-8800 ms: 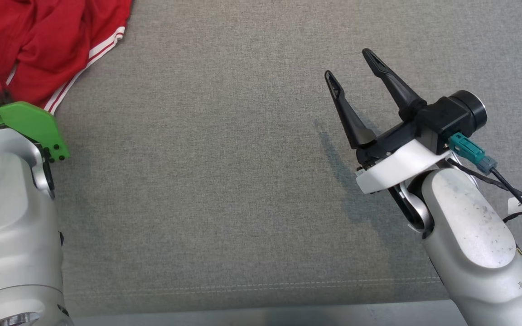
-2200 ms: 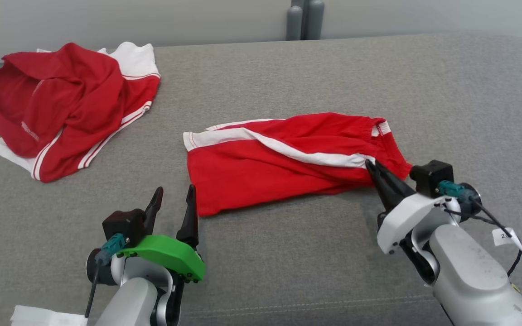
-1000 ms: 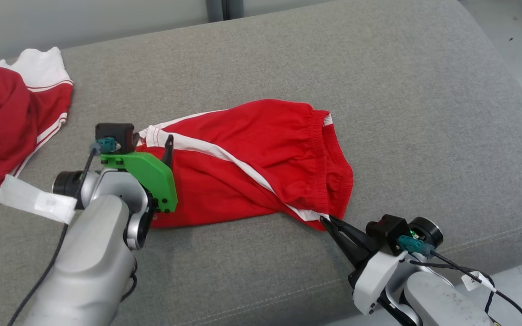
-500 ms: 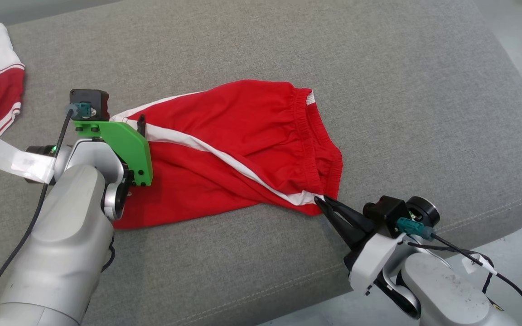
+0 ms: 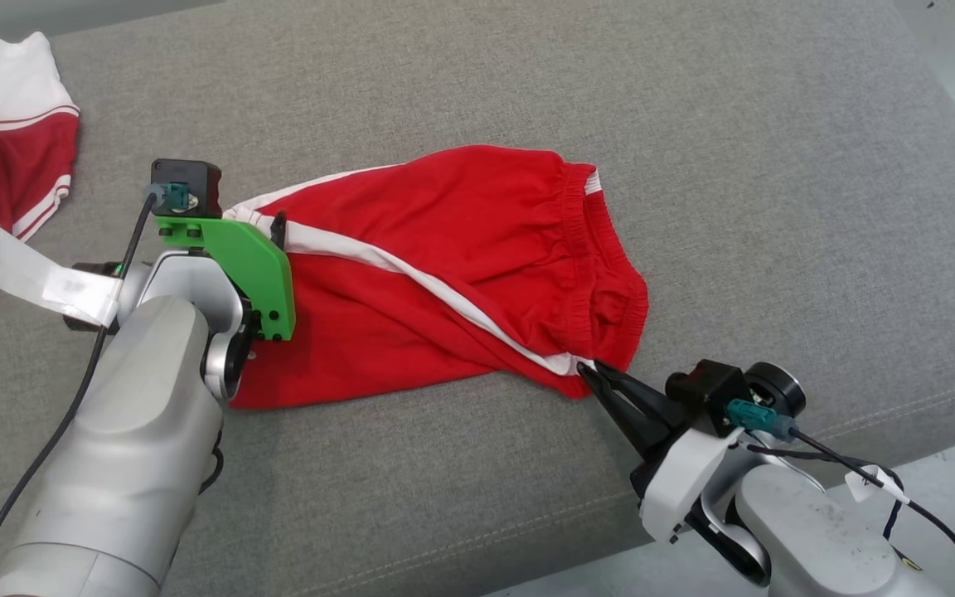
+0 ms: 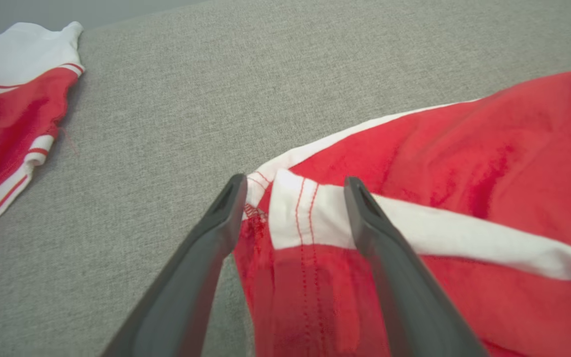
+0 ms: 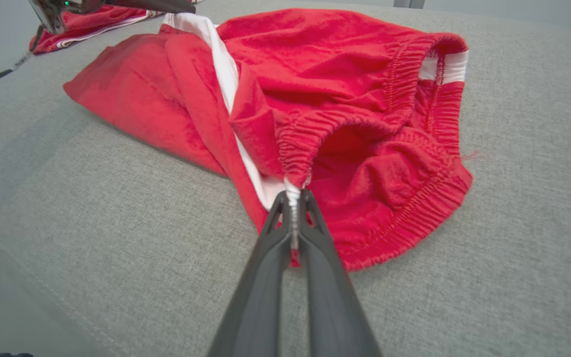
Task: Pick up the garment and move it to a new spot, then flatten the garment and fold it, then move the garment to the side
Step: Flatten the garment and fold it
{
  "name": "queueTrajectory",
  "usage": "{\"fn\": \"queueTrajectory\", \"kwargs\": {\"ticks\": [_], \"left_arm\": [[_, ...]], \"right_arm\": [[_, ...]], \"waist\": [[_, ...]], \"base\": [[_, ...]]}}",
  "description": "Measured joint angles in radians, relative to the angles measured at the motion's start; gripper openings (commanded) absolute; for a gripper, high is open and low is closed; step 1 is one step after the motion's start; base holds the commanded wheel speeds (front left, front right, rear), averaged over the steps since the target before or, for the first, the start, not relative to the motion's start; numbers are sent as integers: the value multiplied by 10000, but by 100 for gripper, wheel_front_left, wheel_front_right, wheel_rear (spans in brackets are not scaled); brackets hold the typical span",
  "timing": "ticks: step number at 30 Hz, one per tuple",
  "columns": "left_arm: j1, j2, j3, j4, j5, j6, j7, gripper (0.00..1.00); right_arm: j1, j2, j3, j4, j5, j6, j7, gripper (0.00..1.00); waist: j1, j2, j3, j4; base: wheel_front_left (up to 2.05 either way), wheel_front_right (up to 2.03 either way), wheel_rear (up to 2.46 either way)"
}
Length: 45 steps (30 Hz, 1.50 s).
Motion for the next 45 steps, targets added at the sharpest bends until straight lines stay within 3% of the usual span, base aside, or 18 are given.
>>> {"fn": "queueTrajectory", "kwargs": {"ticks": [3, 4, 5, 7, 11, 12, 14, 16, 17, 18, 19, 20, 21, 27, 37, 39, 45], "left_arm": [[12, 10, 8, 198, -6, -71, 2, 84], [12, 8, 6, 244, -10, -102, 8, 75], [13, 0, 6, 276, -40, -151, 52, 55], [13, -61, 10, 326, -186, -215, 102, 40], [16, -257, 8, 437, -443, -412, 176, 44], [16, -265, 17, 464, -458, -443, 176, 52], [16, -238, 84, 512, -460, -443, 178, 78], [16, -224, 109, 619, -458, -435, 176, 80], [16, -226, 115, 677, -458, -433, 174, 68], [16, -226, 121, 715, -458, -433, 173, 48], [16, -226, 138, 740, -458, -424, 169, 38], [16, -226, 159, 757, -458, -395, 148, 12], [16, -226, 184, 759, -460, -387, 59, 0], [15, -274, 332, 746, -539, -391, -520, 0], [252, -418, 1400, -433, -1337, -675, -2723, 0], [783, -579, 1701, -997, -1866, -1030, -3459, 0], [2061, -685, 2330, -1887, -2836, -1546, -4140, 0]], "right_arm": [[0, 8, 163, 36, 2, 0, 0, 0], [1, 10, 198, 38, 4, 0, -2, 0], [1, 4, 217, 40, 17, 0, -2, 0], [1, -2, 228, 42, 42, 0, 0, 0], [1, -42, 297, 86, 94, 0, 0, 0], [1, -56, 322, 98, 100, 0, -2, 0], [1, -61, 414, 98, 100, 0, -2, 0], [1, -61, 420, 98, 102, 2, -2, 0], [1, -73, 405, 98, 104, 8, -2, 0], [1, -86, 401, 98, 113, 8, -2, 0], [1, -86, 399, 98, 151, 8, -2, 0], [1, -86, 399, 98, 188, 8, 0, 0], [1, -86, 393, 98, 196, 8, 0, 0], [1, -100, -44, 65, 203, 10, -2, 0], [-502, 146, -2449, -1507, 871, -205, -6, 0], [-599, 134, -3099, -2004, 1145, -203, -27, 0], [-410, 134, -3643, -2727, 1438, -180, -44, 0]], "waist": [[0, 0, -99, 35], [0, 0, -132, 40], [0, 0, -161, 46], [0, 0, -192, 57], [0, 0, -242, 60], [0, 0, -254, 57], [0, 0, -255, 25], [0, 0, -242, -19], [0, 0, -244, -32], [0, 0, -247, -42], [0, 0, -250, -52], [0, 0, -252, -63], [0, 0, -255, -72], [0, 0, -355, -59], [0, 0, -657, 62], [0, 0, -791, 132], [0, 0, -1097, 252]], "base": [[0, 0, 0], [0, 0, 0], [0, 0, 0], [0, 0, 0], [0, 0, 0], [0, 0, 0], [0, 0, 0], [0, 0, 0], [0, 0, 0], [0, 0, 0], [0, 0, 0], [0, 0, 0], [0, 0, 0], [0, 0, 0], [0, 0, 0], [0, 0, 0], [0, 0, 0]]}}
